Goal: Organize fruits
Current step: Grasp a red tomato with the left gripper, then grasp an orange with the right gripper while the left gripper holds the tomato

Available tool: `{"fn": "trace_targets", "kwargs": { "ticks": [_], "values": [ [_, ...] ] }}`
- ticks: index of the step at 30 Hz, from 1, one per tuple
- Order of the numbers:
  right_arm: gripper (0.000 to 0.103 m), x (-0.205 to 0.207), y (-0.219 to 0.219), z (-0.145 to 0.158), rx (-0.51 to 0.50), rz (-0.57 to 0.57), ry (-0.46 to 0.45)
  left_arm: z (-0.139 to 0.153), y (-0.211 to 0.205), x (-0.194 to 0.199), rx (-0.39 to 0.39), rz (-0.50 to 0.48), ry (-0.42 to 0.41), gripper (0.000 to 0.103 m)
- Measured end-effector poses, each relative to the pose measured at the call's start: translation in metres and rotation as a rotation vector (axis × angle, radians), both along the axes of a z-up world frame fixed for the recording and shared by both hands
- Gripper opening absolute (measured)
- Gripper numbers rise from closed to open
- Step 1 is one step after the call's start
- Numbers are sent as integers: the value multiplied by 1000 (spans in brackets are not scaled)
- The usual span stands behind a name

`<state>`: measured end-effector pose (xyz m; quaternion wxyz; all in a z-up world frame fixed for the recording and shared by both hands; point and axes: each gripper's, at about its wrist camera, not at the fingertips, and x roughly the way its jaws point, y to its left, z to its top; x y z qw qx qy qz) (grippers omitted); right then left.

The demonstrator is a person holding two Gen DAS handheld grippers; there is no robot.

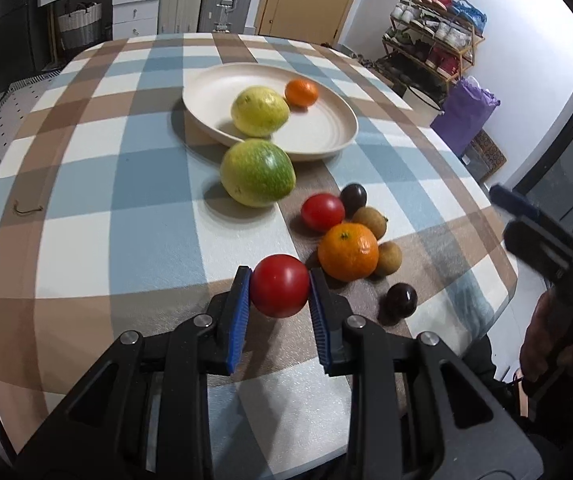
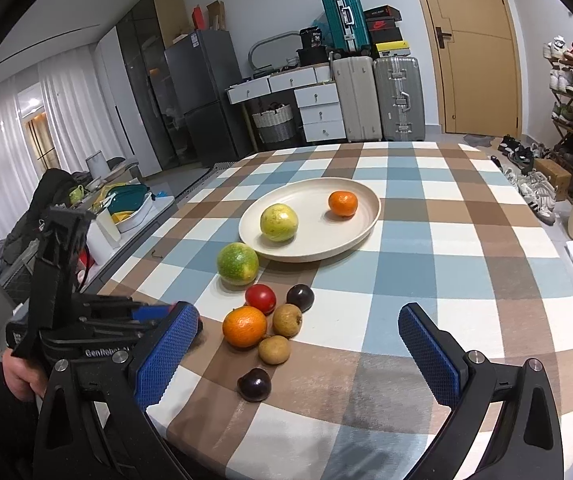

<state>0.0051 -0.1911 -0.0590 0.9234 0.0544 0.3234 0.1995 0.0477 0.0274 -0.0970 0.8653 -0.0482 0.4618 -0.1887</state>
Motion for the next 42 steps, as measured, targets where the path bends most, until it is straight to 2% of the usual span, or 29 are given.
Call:
{"fn": "trace_targets", "kwargs": {
  "ticks": [7,18,23,38,42],
  "values": [
    [102,4,5,-8,26,36,37,19,17,0,-11,40,-43,25],
    [102,7,32,-22,-20,117,52,33,32,-2,-42,80,-83,25],
    [90,17,45,-32,-14,166,107,36,38,-2,-43,91,-90,25],
    [83,36,77,-48,-60,225,166,25,52,5,-58,107,-64,25],
    [74,39,82,-50,-92,233,167,21,55,7,-62,113,-56,25]
  ]
}}
